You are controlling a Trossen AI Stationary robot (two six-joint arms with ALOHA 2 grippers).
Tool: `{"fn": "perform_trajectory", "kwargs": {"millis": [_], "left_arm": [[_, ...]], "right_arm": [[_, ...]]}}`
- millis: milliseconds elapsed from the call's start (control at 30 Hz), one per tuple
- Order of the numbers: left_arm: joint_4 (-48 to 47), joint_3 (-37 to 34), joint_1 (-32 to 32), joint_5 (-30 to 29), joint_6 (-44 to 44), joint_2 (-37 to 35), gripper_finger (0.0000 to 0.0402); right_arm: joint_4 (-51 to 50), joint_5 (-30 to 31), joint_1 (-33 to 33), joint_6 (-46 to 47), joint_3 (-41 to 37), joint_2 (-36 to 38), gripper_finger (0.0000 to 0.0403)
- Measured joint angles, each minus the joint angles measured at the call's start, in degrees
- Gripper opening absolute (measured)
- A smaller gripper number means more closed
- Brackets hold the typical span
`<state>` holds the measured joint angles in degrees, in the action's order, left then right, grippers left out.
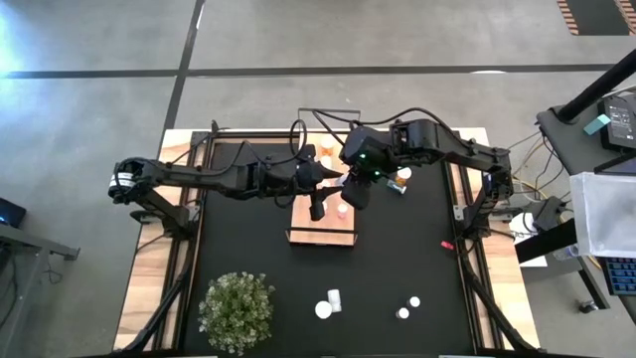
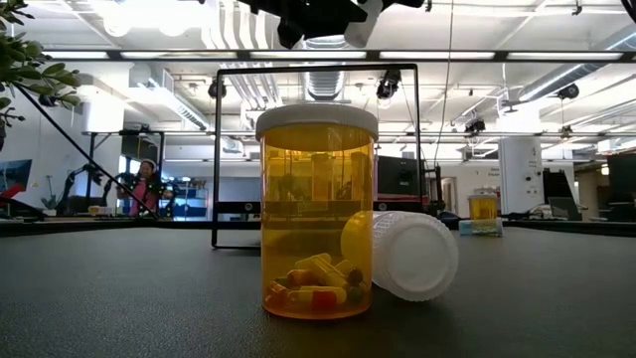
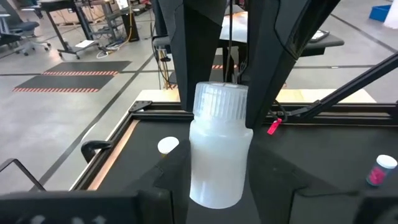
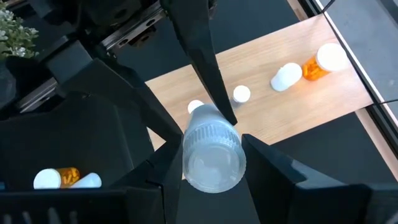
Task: Pick and place medicine bottles onto shelf by color
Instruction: Put the top white pill bottle on the shelf aligned with the other white pill bottle
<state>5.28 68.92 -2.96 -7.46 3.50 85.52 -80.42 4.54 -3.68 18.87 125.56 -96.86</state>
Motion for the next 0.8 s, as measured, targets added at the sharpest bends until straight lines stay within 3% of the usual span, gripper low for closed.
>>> {"fn": "perform_trajectory", "kwargs": {"millis": [200,533,800], "left_arm": [[0.1,0.0,0.0,0.0,-0.1,0.0,0.0116],[0.3,0.0,-0.1,0.3,-0.2,0.0,0.0116],[0.3,-0.1,-0.8,-1.3,-0.3,0.0,0.0116]], "right_arm": [[0.1,0.0,0.0,-1.5,0.0,0.0,0.0145],[-1.3,0.0,0.0,-3.2,0.6,1.8,0.0217],[-5.2,0.2,0.0,-2.1,4.2,5.8,0.0239]]}}
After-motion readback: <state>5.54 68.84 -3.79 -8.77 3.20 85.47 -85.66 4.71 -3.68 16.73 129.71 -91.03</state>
